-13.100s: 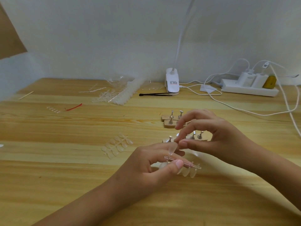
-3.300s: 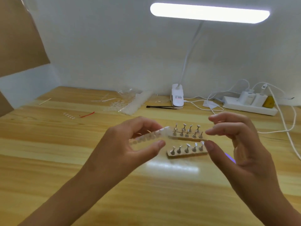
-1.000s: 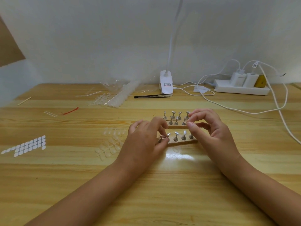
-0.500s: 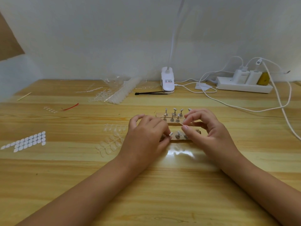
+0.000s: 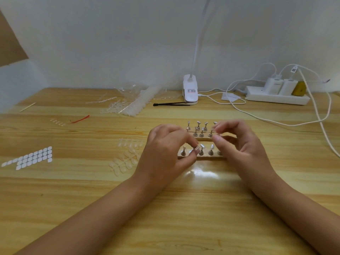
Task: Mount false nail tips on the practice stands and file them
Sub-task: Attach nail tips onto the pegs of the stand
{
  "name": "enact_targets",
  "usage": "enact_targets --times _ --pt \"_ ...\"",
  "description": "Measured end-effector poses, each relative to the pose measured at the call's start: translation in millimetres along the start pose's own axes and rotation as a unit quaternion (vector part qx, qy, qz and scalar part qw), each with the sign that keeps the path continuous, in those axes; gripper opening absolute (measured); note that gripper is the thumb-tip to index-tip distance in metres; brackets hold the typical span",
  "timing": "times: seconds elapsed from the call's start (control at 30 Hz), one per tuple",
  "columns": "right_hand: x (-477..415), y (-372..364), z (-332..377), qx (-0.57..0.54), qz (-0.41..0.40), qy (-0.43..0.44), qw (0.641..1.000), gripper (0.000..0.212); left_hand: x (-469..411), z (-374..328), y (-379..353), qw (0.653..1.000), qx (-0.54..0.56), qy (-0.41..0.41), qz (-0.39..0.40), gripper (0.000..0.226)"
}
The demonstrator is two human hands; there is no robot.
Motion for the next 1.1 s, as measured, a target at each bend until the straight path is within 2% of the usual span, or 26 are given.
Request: enact_targets --times 0.1,0.23,0.33,0.43,0.67,0.83,1.0,1.1 --pt "3 5 12 -0.01 -0.033 0.07 0.997 0.03 5 -2 4 0.987 0.149 0.06 0.009 0.013" --pt "11 -3 23 -0.03 -0.009 0.128 0.991 0.04 11 0 1 0.936 0.318 0.145 0.039 0.009" --pt "15 -10 28 -0.024 0.014 0.151 0.988 0.043 12 2 -5 0.903 0.386 0.178 0.061 0.015" --pt "16 -14 28 -0.015 0.026 0.155 0.987 0.046 11 1 -7 0.89 0.41 0.186 0.073 0.013" --pt "15 -14 26 -0.019 0.03 0.151 0.988 0.047 12 0 -8 0.895 0.388 0.205 0.084 0.012" --pt "14 -14 25 -0.041 0.036 0.139 0.989 0.048 13 1 -10 0.885 0.398 0.213 0.112 0.016" --pt "12 -16 21 -0.154 0.055 0.076 0.984 0.044 11 1 -10 0.883 0.41 0.211 0.091 0.012" --pt "8 -17 15 -0.198 0.067 0.025 0.978 0.04 10 2 -9 0.884 0.414 0.201 0.082 0.018"
Point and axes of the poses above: each hand's wrist, its own x-axis away from the middle knuckle, its own y-axis out of the back of the hand, z = x × y, the point moved 5 cm from there along -x, towards the middle knuckle, and after that the axes turned 2 degrees about y, right-handed, at the moved point
